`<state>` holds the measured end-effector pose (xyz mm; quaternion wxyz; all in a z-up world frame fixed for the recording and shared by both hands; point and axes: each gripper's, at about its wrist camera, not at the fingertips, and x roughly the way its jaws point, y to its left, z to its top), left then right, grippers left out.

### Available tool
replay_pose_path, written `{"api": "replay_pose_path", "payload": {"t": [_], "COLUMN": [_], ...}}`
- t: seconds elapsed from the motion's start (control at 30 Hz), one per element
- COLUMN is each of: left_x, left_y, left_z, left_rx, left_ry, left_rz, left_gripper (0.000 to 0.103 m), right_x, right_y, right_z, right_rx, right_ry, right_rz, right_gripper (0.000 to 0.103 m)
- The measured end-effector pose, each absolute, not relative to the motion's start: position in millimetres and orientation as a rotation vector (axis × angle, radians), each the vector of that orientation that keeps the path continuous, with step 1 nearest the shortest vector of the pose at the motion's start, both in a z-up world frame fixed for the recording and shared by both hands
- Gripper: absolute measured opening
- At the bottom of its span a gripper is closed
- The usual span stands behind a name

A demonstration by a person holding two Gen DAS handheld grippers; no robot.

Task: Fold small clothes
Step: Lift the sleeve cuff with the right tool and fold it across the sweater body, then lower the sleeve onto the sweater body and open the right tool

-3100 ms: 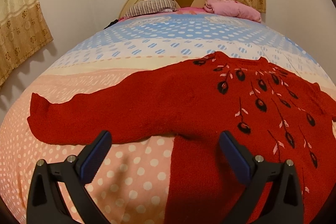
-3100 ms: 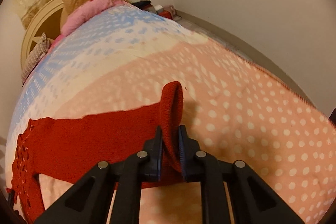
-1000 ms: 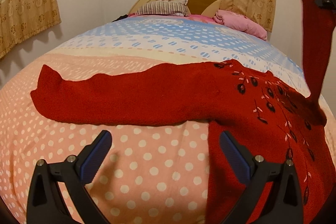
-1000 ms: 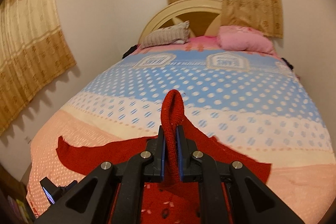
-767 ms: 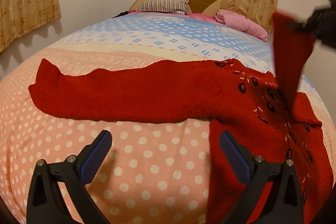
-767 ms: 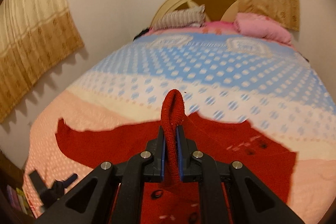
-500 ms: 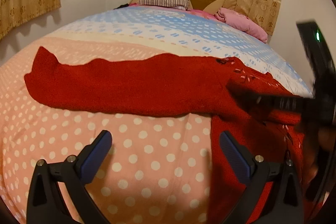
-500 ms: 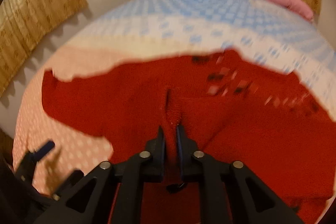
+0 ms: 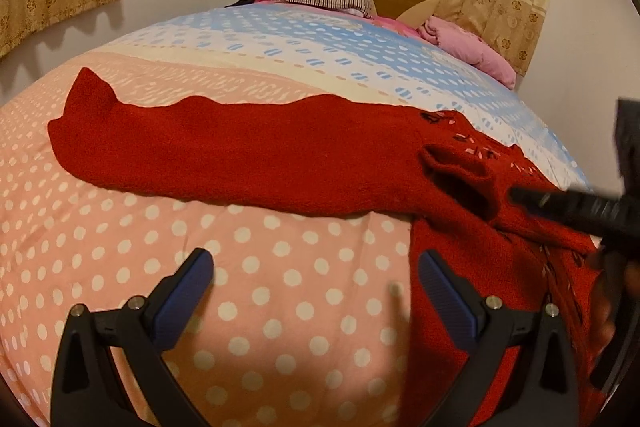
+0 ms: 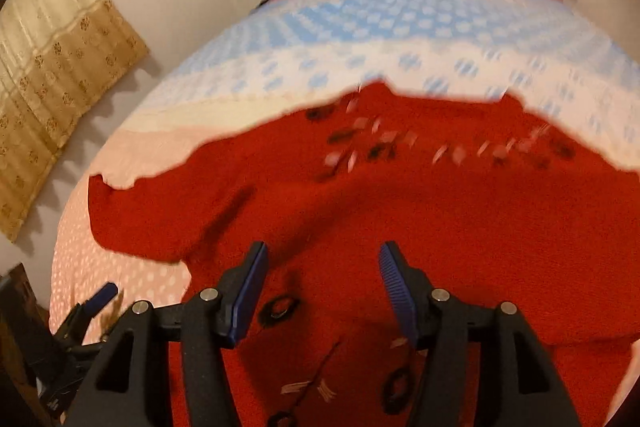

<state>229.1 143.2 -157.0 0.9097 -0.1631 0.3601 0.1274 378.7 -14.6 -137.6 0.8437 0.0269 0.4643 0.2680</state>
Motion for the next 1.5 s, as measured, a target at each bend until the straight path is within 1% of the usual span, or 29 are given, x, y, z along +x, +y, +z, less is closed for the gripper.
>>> {"api": "replay_pose_path", "payload": {"t": [0.03,0.07,0.1,0.17,0.27,0.4,0.5,0.6,0.7,0.83,0.9,0.97,1.07,1.2,1.27,1.33,1.37,1.5], "left_x": [228.4,227.2,226.4,225.3,223.4,222.9,223.7,221.7,218.1,212.5,209.6,206.9,204.2,203.8,201.8,200.5,199.1,193.4], "left_y": [145.2,147.2,150.3,155.3,161.2,159.9,157.8,159.5,162.1,165.9,166.0,165.7,160.5,158.5,160.4,161.4,162.5,173.0], "left_z": [-157.1,-157.5,-158.3,-160.3,-163.0,-163.4,-163.1,-162.1,-163.1,-165.5,-166.7,-168.3,-169.6,-170.1,-169.7,-169.0,-167.9,-162.1], "left_rx": [-0.346,-0.357,-0.373,-0.401,-0.434,-0.426,-0.412,-0.412,-0.399,-0.374,-0.347,-0.332,-0.297,-0.283,-0.299,-0.305,-0.307,-0.329], "left_ry": [0.741,0.738,0.737,0.742,0.744,0.742,0.747,0.742,0.747,0.757,0.764,0.769,0.769,0.768,0.759,0.757,0.756,0.737], "left_rz": [0.264,0.262,0.262,0.266,0.266,0.270,0.275,0.273,0.291,0.326,0.340,0.333,0.337,0.342,0.341,0.343,0.342,0.366], "left_gripper": [0.103,0.103,0.103,0.103,0.103,0.103,0.103,0.103,0.103,0.103,0.103,0.103,0.103,0.103,0.103,0.103,0.103,0.103], "right_x": [374.8,365.6,357.4,346.3,346.9,359.7,372.6,383.9,371.2,375.0,378.6,373.6,376.4,386.1,390.1,389.6,381.3,376.6], "right_y": [-3.2,8.5,17.4,26.8,6.4,-46.6,-83.2,-107.0,-96.2,-71.8,-50.8,-39.8,-26.5,-2.1,22.1,48.5,56.1,48.1], "right_z": [-148.0,-152.2,-151.3,-146.9,-133.1,-119.5,-123.4,-152.8,-149.5,-143.2,-154.1,-150.9,-137.7,-125.8,-137.4,-161.5,-161.5,-150.2], "right_rx": [0.041,-0.014,-0.083,-0.146,-0.067,-0.034,-0.027,-0.020,-0.108,-0.053,-0.108,-0.160,-0.080,-0.084,-0.126,-0.222,-0.269,-0.167], "right_ry": [1.014,0.999,0.958,0.935,0.910,0.858,0.887,1.016,0.968,0.963,0.989,0.943,0.918,0.876,0.899,0.955,0.875,0.846], "right_rz": [0.599,0.602,0.587,0.612,0.628,0.466,0.342,0.294,0.324,0.441,0.447,0.424,0.476,0.511,0.548,0.580,0.577,0.592], "right_gripper": [0.059,0.061,0.061,0.061,0.061,0.061,0.063,0.063,0.063,0.063,0.065,0.065,0.065,0.064,0.064,0.064,0.064,0.064]}}
